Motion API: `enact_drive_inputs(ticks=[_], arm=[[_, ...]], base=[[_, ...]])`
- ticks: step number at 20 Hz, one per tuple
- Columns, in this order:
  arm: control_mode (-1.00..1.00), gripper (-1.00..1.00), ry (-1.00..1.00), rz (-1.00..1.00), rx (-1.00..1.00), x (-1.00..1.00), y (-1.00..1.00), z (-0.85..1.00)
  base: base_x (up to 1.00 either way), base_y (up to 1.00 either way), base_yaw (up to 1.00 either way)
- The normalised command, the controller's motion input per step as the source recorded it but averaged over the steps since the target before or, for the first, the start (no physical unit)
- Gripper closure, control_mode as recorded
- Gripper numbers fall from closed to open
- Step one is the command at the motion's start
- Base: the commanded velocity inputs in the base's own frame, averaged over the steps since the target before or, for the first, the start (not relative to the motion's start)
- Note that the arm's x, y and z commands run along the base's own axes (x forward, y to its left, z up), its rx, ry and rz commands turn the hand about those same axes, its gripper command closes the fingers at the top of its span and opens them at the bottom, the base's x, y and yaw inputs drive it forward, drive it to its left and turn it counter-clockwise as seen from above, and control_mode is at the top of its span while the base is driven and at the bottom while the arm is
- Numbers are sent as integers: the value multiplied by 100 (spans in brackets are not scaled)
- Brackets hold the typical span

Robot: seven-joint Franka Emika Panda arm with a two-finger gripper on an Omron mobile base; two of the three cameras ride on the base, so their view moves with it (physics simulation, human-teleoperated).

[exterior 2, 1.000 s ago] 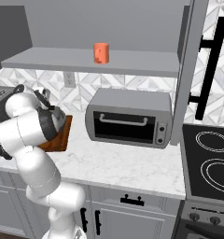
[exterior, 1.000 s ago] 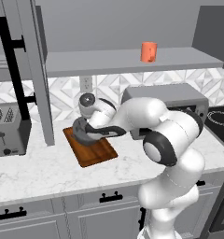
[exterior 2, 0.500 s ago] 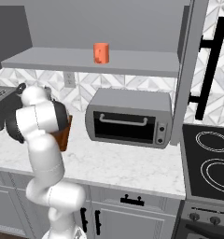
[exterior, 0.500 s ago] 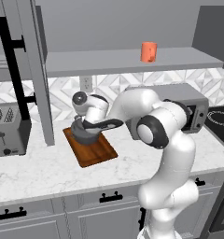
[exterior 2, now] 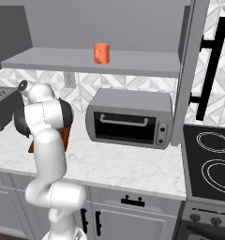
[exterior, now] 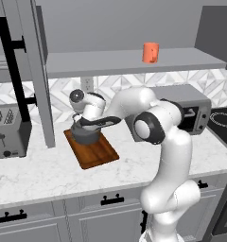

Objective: Pick the kettle from the counter and place it on the tray. Then pick the mug from the cabinet and place it on the tray. Then close the cabinet doors.

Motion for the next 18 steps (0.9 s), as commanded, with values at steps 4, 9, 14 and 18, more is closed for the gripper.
enact_drive_inputs(ticks=[4,9,14,18], arm=[[-100,-100,1,3,0,-10,0,-14],[-100,-100,0,1,0,-12,0,-13],[-100,-100,0,0,0,-11,-4,-1],[-100,-100,1,0,0,-20,-1,4]], base=[[0,0,0],[0,0,0],[0,0,0],[0,0,0]])
